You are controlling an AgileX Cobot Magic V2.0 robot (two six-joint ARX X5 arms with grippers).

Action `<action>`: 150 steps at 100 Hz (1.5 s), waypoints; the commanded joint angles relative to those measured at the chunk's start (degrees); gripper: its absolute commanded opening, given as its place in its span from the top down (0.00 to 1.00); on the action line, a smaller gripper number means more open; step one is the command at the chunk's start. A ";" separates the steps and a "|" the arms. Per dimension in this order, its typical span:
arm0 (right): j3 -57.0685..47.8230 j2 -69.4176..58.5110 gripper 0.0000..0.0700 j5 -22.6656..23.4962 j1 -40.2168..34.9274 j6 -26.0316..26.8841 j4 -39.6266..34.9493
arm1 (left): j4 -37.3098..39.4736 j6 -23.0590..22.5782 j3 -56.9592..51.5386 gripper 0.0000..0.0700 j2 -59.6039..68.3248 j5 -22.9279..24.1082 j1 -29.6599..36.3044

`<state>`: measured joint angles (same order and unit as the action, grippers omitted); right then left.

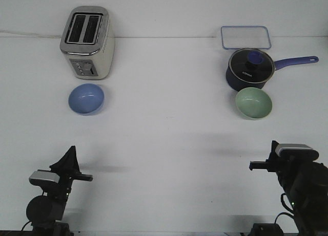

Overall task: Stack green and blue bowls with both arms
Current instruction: 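Raise the right gripper and move it toward the pale green bowl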

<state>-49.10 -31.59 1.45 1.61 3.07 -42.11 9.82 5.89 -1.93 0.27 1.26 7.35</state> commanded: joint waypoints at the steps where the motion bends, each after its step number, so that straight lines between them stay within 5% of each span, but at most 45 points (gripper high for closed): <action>1: -2.54 -3.08 1.00 0.04 -0.02 0.57 -1.60 | 0.57 -0.28 1.14 0.98 -0.09 -0.17 0.00; 69: -5.01 -17.53 0.99 0.02 -0.02 0.44 -7.52 | 0.57 -0.28 1.14 0.98 -0.09 -0.17 0.00; 75: -5.01 -17.53 0.92 0.02 -0.02 0.33 -7.54 | 0.57 -0.28 1.14 0.98 -0.09 -0.15 0.00; 88: -5.01 -17.53 0.50 0.04 -0.02 0.31 -7.52 | 0.57 -0.28 1.14 0.99 -0.09 -0.17 0.00; 94: -5.01 -17.53 0.39 0.04 -0.02 0.31 -7.54 | 0.57 -0.28 1.14 0.98 -0.09 -0.15 0.00; 150: -15.72 -28.09 0.38 0.17 3.19 0.39 -4.02 | 0.57 -0.31 1.14 0.98 -0.09 -0.17 0.00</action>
<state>-61.91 -56.84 1.52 4.16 3.77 -47.22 9.82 5.89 -1.93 0.27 1.26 7.35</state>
